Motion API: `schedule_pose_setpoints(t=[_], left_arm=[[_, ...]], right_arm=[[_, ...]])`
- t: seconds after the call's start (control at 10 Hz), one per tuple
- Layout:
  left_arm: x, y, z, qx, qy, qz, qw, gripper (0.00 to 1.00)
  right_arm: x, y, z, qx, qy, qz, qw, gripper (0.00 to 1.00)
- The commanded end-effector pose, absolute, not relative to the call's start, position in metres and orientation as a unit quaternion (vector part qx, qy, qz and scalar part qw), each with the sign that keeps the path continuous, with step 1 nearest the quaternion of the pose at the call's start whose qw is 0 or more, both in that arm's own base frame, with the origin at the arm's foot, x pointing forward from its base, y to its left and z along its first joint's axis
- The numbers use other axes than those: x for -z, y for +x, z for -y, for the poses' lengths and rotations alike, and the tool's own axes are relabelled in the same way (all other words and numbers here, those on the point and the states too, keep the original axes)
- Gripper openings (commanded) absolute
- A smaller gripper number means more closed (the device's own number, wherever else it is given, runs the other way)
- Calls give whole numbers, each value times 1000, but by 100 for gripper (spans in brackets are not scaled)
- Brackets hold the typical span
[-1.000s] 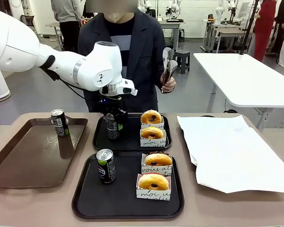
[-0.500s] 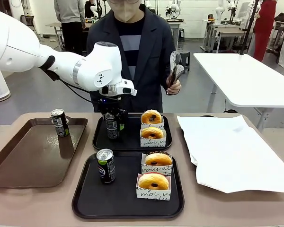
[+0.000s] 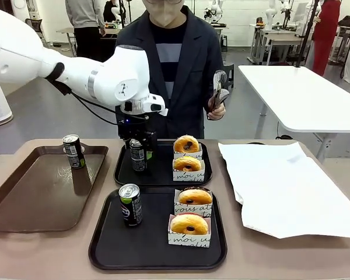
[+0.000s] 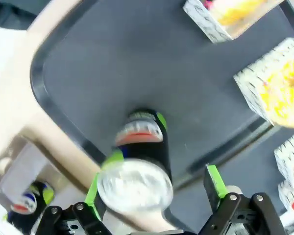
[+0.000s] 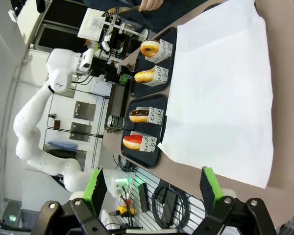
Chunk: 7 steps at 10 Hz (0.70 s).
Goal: Set up donuts and drinks on trays.
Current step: Pick up one Pepsi coke from the Handle tray and place it on the Flat Tray without a Pepsi coke.
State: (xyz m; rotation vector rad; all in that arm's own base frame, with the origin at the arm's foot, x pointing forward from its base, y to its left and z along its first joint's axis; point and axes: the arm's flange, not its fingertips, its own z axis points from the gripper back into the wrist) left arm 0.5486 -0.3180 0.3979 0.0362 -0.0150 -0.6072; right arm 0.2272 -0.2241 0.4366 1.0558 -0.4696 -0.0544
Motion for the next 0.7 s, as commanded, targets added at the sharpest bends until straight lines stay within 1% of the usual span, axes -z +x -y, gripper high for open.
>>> schedule_pose_setpoints(t=[0.0, 0.1, 0.3, 0.5, 0.6], left_arm=[[-448, 506, 298, 249, 32, -6, 968, 100], [-462, 487, 282, 252, 50, 12, 966, 100], [-472, 459, 251, 252, 59, 19, 966, 100], [-467, 439, 216, 249, 42, 28, 967, 100], [-465, 431, 203, 240, 31, 52, 969, 100]], right_arm=[[-437, 229, 224, 20, 506, 236, 829, 100], [-437, 229, 224, 20, 506, 236, 829, 100], [-437, 229, 224, 20, 506, 236, 829, 100], [-437, 229, 224, 20, 506, 236, 829, 100], [-437, 229, 224, 20, 506, 236, 829, 100]])
